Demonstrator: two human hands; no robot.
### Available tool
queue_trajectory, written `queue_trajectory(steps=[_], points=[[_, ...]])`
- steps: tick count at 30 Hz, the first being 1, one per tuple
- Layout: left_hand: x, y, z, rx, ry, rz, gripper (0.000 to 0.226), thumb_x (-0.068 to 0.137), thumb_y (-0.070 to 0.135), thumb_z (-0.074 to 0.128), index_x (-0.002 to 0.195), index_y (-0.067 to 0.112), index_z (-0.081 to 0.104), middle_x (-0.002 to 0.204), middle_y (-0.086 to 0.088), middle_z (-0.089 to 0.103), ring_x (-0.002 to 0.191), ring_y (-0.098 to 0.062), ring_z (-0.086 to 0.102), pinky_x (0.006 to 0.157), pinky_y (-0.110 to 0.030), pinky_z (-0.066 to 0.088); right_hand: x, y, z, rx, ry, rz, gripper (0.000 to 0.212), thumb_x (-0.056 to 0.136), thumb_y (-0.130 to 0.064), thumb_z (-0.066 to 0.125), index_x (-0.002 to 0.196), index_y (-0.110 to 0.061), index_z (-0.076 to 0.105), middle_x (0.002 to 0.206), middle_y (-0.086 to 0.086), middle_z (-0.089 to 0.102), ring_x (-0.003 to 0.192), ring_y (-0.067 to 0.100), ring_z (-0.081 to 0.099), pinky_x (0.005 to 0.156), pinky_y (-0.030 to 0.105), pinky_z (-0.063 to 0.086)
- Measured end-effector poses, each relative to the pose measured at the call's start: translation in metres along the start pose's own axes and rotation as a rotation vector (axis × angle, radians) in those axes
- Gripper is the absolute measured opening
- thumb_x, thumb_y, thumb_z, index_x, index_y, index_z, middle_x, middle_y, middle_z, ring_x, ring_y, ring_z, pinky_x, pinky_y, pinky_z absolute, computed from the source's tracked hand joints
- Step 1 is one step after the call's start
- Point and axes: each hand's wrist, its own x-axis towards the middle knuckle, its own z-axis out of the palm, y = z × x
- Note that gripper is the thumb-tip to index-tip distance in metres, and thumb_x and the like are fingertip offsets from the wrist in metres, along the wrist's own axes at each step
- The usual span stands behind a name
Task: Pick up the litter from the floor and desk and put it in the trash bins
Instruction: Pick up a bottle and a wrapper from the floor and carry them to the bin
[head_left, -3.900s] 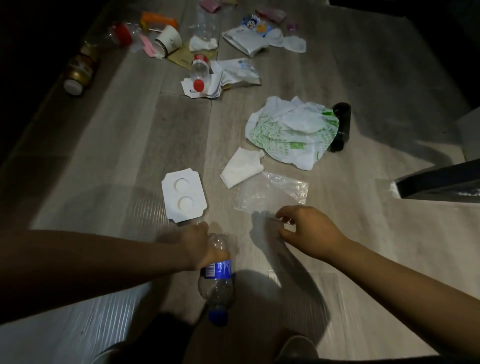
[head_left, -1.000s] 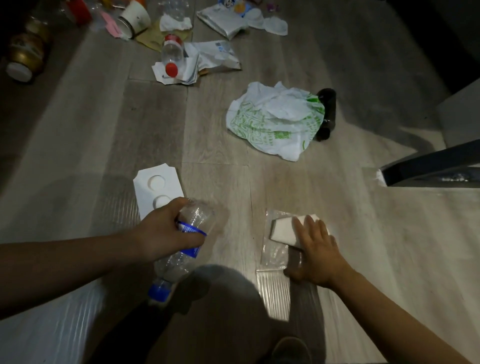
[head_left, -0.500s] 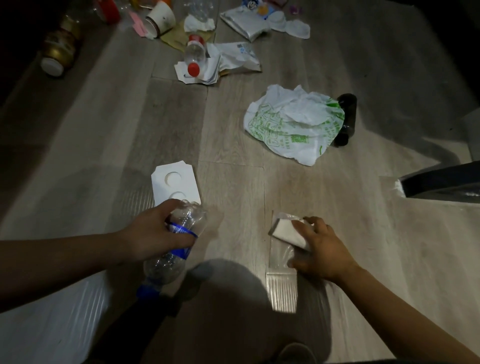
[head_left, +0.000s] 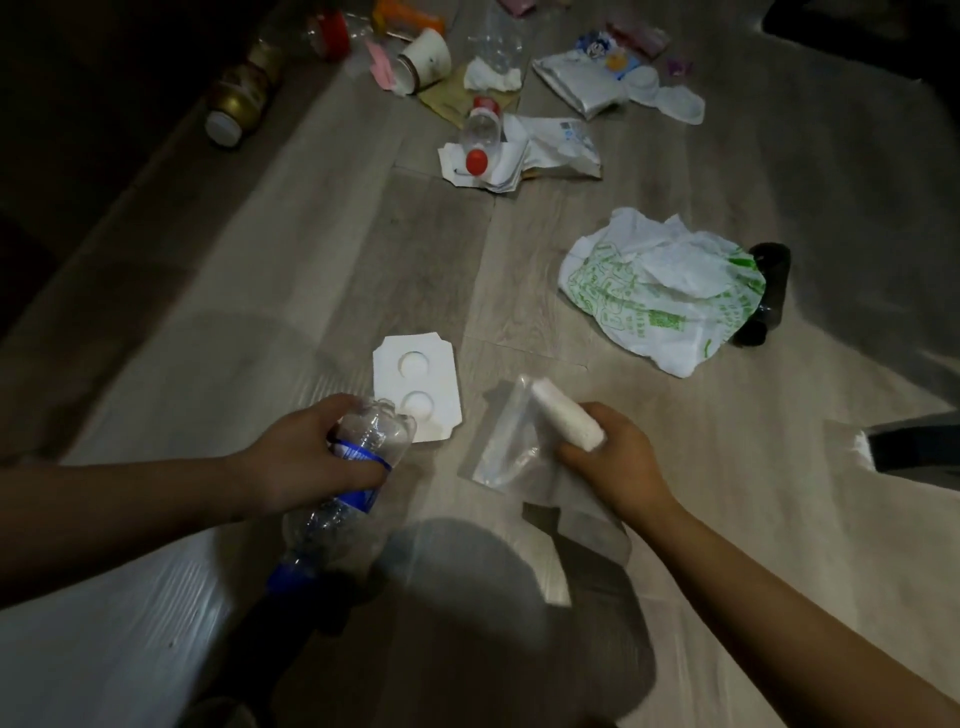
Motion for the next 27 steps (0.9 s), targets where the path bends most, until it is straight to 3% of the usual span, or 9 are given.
queue_trajectory(steps=[5, 8, 11, 16, 23, 27], points=[[-0.004, -0.019, -0.02, 0.01, 0.062, -0.028, 0.062, 0.066, 0.022, 0.082, 0.117, 0.035, 0.05, 0.086, 0.011, 0.064, 0.071, -0.002, 0.064, 0.057, -0.012, 0.043, 0.044, -0.059, 0.036, 0.005, 0.021, -0.076, 0.041, 0.077, -0.023, 0.074, 0.116, -0.017, 0.061, 0.101, -0.007, 0.058, 0.084, 0.003, 0.055, 0.065, 0.009, 0.037], [-0.006, -0.031, -0.033, 0.019, 0.094, -0.052, 0.066, 0.065, 0.026, 0.082, 0.121, 0.037, 0.048, 0.087, 0.011, 0.063, 0.07, -0.003, 0.064, 0.056, -0.011, 0.043, 0.06, -0.08, 0.06, -0.065, -0.033, -0.072, 0.065, 0.078, -0.033, 0.074, 0.135, -0.017, 0.047, 0.131, 0.009, 0.047, 0.116, 0.023, 0.051, 0.09, 0.024, 0.041], [-0.006, -0.042, -0.044, -0.003, 0.108, -0.074, 0.071, 0.06, 0.032, 0.084, 0.122, 0.036, 0.049, 0.091, 0.007, 0.064, 0.075, -0.008, 0.066, 0.062, -0.017, 0.047, 0.064, -0.094, 0.081, -0.174, -0.164, -0.075, 0.105, 0.072, -0.056, 0.073, 0.152, -0.022, 0.014, 0.157, 0.011, 0.011, 0.142, 0.03, 0.024, 0.115, 0.038, 0.027], [-0.001, -0.051, -0.055, 0.011, 0.106, -0.094, 0.066, 0.069, 0.025, 0.08, 0.125, 0.034, 0.046, 0.092, 0.008, 0.062, 0.078, -0.008, 0.064, 0.059, -0.015, 0.045, 0.066, -0.101, 0.115, -0.423, -0.314, -0.151, 0.116, 0.066, -0.072, 0.066, 0.152, -0.031, -0.001, 0.16, 0.007, -0.009, 0.145, 0.039, 0.005, 0.115, 0.047, 0.021], [0.008, -0.047, -0.052, -0.002, 0.069, -0.08, 0.062, 0.072, 0.023, 0.079, 0.121, 0.034, 0.044, 0.091, 0.009, 0.062, 0.08, -0.008, 0.063, 0.063, -0.02, 0.047, 0.065, -0.087, 0.14, -0.627, -0.23, -0.17, 0.112, 0.069, -0.072, 0.062, 0.152, -0.026, 0.003, 0.159, 0.014, -0.003, 0.14, 0.039, 0.013, 0.11, 0.051, 0.026], [0.009, -0.051, -0.05, -0.021, 0.067, -0.077, 0.059, 0.07, 0.025, 0.079, 0.115, 0.038, 0.045, 0.088, 0.011, 0.063, 0.071, -0.003, 0.064, 0.055, -0.011, 0.044, 0.065, -0.081, 0.136, -0.575, -0.193, -0.24, 0.109, 0.067, -0.069, 0.064, 0.152, -0.025, 0.011, 0.158, 0.014, 0.002, 0.136, 0.038, 0.02, 0.11, 0.048, 0.026]])
